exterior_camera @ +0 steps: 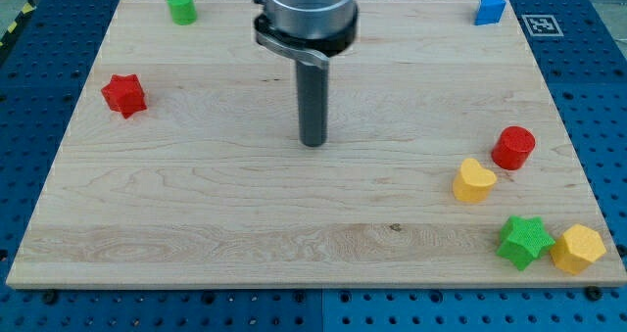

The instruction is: Nudge the green star right a bit

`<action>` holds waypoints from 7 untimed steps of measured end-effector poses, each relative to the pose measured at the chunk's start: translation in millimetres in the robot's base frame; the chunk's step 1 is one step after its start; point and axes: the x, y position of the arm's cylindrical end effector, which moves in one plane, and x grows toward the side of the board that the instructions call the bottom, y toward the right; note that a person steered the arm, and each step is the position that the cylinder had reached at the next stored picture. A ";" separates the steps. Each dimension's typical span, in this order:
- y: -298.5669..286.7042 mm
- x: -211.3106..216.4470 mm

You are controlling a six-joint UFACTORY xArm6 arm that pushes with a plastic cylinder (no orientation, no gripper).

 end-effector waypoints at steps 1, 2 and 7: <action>1.1 2.2; 1.1 2.2; 43.7 74.4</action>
